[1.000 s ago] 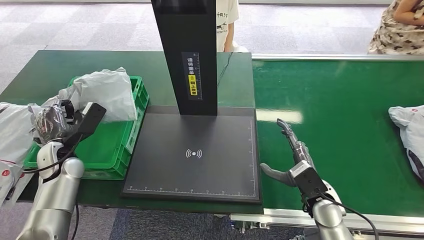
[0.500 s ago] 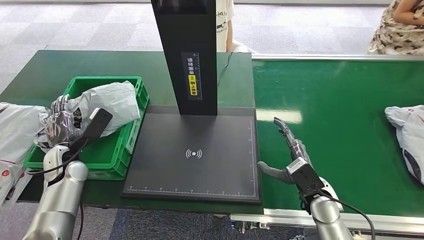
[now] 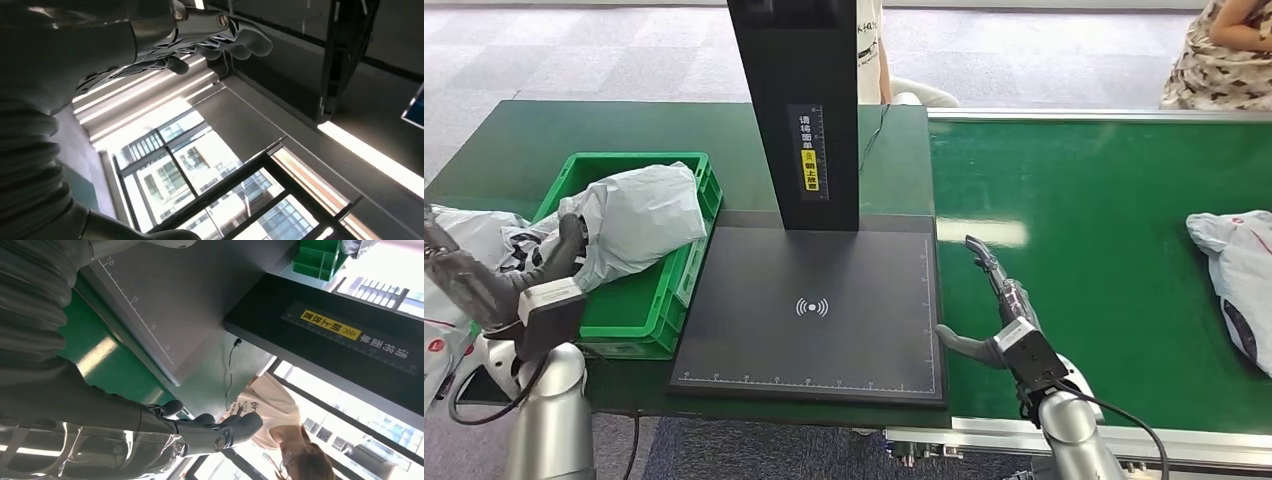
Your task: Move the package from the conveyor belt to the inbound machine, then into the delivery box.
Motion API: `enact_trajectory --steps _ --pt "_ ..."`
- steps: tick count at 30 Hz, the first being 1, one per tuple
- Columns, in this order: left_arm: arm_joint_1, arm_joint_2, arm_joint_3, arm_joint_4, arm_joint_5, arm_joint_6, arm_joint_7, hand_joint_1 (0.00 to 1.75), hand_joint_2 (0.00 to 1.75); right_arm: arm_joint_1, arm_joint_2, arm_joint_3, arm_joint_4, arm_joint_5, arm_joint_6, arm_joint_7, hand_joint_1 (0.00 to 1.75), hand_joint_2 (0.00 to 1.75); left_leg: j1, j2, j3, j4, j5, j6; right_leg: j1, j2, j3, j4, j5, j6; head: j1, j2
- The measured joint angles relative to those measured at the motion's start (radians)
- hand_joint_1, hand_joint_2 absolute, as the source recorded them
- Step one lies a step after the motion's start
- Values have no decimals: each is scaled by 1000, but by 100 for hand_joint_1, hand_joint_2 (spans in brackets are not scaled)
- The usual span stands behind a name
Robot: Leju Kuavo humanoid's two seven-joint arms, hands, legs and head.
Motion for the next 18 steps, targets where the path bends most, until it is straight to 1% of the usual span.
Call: enact_trajectory --steps 2,4,8,10,12,15,18 --pt "49 4 -50 -33 122 -27 6 0 175 0 -1 3 6 -9 -5 -12 0 175 0 0 0 0 0 0 0 0 0 0 0 0 0 0" --pt "91 17 -125 -43 254 -111 34 0 175 3 -2 3 7 -23 -7 -23 0 175 1 -1 0 0 0 0 0 -1 0 0 -1 0 0 0" --pt "133 34 -260 -42 460 -349 100 0 175 8 -3 3 2 -53 7 -40 0 175 1 0 0 0 0 0 0 0 0 0 -1 0 0 0" --pt "139 37 -312 -29 560 -476 127 0 175 7 -3 4 2 -69 13 -43 0 175 0 0 0 0 0 0 0 0 0 0 -1 0 0 0" --pt "142 38 -352 -8 641 -581 150 0 175 5 -3 5 2 -85 15 -44 0 175 0 0 0 0 0 0 0 0 0 0 -1 0 0 0" --pt "142 34 -394 36 710 -670 185 0 175 5 -1 10 4 -107 23 -45 0 175 0 0 0 0 -1 0 0 0 0 0 -1 0 0 0" --pt "142 31 -425 78 742 -725 205 0 175 8 4 17 4 -126 38 -49 0 175 0 0 0 0 -1 0 0 0 0 0 -1 0 0 0"
